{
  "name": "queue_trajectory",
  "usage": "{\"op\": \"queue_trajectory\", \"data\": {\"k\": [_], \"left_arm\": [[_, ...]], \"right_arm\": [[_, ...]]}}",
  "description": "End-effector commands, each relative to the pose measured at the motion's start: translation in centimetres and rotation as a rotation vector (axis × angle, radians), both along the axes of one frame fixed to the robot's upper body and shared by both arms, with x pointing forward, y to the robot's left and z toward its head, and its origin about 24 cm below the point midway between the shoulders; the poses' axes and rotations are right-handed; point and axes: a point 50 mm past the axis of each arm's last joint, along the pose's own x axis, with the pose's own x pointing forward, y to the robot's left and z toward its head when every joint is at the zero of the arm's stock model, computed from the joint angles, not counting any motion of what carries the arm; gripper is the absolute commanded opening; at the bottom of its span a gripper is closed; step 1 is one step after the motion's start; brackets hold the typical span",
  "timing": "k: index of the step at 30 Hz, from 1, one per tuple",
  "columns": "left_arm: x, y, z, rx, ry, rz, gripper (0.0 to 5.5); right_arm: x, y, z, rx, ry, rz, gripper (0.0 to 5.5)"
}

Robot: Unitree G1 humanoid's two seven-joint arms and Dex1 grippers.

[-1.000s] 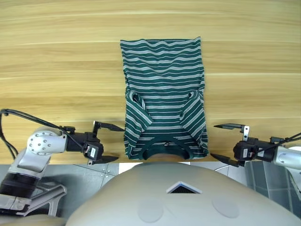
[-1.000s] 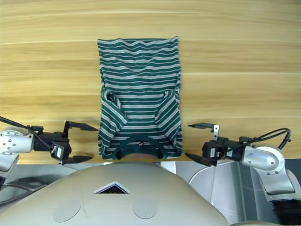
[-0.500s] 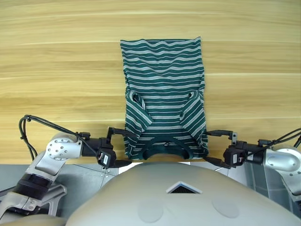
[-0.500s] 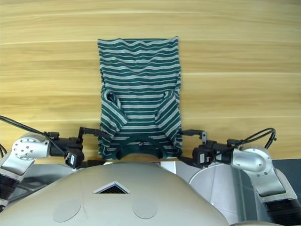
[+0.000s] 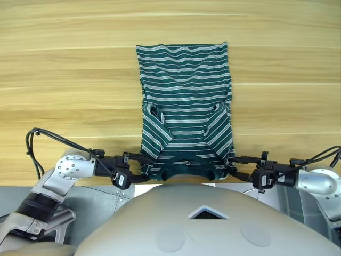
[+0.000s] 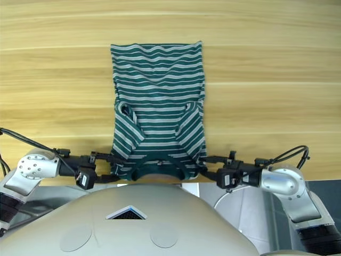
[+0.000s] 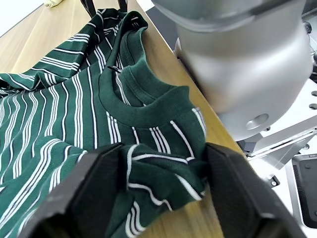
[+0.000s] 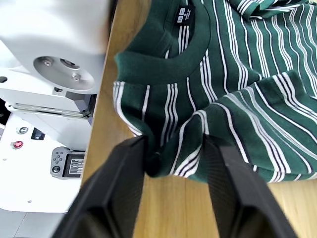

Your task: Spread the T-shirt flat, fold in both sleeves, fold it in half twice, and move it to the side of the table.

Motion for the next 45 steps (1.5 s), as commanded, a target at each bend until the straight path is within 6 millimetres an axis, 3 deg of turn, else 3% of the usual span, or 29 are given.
{"op": "queue_trajectory", "data": {"k": [1,3,8,18,23,29,36,41,45], "left_arm": [[-0.2,0.4,-0.2,0.037,0.025,-0.017,2.18],[-0.3,0.4,-0.1,0.033,0.035,-0.025,1.90],[-0.3,0.4,0.1,0.029,0.042,-0.029,1.85],[0.9,0.2,1.1,-0.044,0.050,-0.012,1.85],[0.7,-0.2,3.5,-0.165,0.103,-0.024,1.85],[-0.7,0.3,5.7,-0.279,0.202,-0.079,1.85],[-0.1,0.7,4.6,-0.224,0.190,-0.033,1.85],[0.7,1.6,2.8,-0.091,0.119,0.048,1.85],[0.3,1.9,1.8,-0.025,0.104,0.049,1.85]], "right_arm": [[0.3,0.1,-0.1,-0.009,-0.010,0.001,1.20],[0.3,0.2,-0.1,-0.005,-0.010,0.003,0.88],[0.3,0.3,-0.1,0.002,-0.006,0.009,0.03],[-0.4,0.1,1.0,0.035,0.002,0.083,0.01],[-1.2,0.0,3.9,0.189,-0.028,0.158,0.01],[-1.3,-0.5,4.8,0.233,-0.043,0.158,0.01],[-1.2,-0.5,4.3,0.213,-0.039,0.142,0.01],[-1.4,-0.5,4.2,0.210,-0.031,0.142,0.01],[-1.4,-0.5,4.2,0.213,-0.030,0.137,0.01]]}}
